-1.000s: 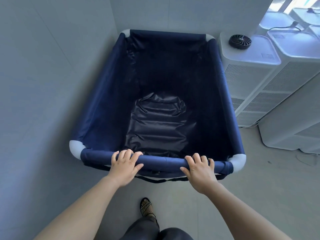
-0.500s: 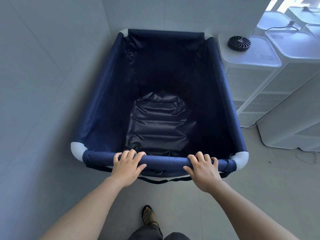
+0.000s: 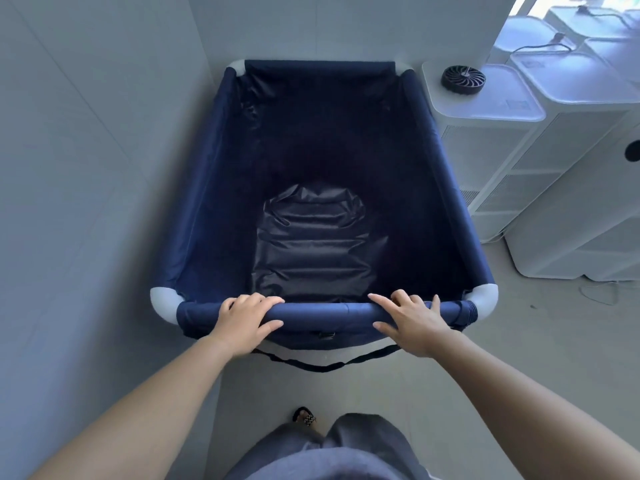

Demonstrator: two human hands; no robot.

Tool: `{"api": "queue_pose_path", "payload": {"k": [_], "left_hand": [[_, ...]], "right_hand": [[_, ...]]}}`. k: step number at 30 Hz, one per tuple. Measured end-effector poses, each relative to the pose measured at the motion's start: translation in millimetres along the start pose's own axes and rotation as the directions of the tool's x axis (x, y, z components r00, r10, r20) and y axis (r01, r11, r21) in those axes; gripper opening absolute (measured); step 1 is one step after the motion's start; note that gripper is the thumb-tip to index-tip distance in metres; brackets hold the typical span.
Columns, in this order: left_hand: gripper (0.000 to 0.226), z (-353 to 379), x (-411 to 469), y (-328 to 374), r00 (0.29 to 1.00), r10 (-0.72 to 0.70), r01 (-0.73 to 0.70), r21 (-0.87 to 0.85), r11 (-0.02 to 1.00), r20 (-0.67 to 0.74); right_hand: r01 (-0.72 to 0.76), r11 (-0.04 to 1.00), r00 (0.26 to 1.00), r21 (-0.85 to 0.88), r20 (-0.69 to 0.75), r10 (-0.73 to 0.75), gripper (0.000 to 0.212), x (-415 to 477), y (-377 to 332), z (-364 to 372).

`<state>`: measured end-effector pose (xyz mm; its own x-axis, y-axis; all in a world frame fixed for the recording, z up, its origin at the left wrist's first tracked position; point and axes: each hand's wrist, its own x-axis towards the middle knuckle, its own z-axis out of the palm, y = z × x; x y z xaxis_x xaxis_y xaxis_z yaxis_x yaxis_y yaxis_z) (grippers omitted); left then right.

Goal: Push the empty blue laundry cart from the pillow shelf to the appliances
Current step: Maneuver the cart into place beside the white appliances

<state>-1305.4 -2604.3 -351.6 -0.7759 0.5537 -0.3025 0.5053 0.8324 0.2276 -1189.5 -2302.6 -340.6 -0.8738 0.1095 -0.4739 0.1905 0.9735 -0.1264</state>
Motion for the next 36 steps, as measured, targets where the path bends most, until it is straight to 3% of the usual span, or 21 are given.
{"api": "queue_pose_path", "payload": {"k": [4,13,21,24,26,30,36], "left_hand": [[0.037,3,-3,1,1.000,-0.024,0.024,0.006,1.000,-0.014],[0.036,5,-6,2,0.997,0.017,-0.012,0.076,0.997,-0.075],[0.037,7,11,5,0.987,0.144,-0.130,0.168,0.977,-0.077],[0.047,8,21,7,0.956,0.270,-0.242,0.209,0.947,-0.114],[0.044,6,27,6,0.943,0.328,-0.299,0.275,0.913,-0.062],[0.040,5,33,2,0.957,0.285,-0.287,0.254,0.924,0.046],[0.043,8,32,2,0.959,0.276,-0.256,0.231,0.939,-0.060]], "right_hand": [[-0.016,0.999,0.999,-0.039,0.045,0.017,0.052,1,-6,-2],[-0.152,0.982,0.969,0.110,-0.179,0.170,0.052,7,-16,12],[-0.036,0.998,0.939,-0.044,-0.343,0.019,0.045,18,-17,19],[0.040,0.995,0.902,-0.093,-0.425,-0.076,0.038,21,-15,22],[0.104,0.986,0.877,-0.132,-0.455,-0.153,0.035,24,-13,21],[0.124,0.984,0.908,-0.131,-0.385,-0.166,0.042,28,-11,20],[0.135,0.979,0.847,-0.152,-0.495,-0.193,0.045,30,-13,19]]}}
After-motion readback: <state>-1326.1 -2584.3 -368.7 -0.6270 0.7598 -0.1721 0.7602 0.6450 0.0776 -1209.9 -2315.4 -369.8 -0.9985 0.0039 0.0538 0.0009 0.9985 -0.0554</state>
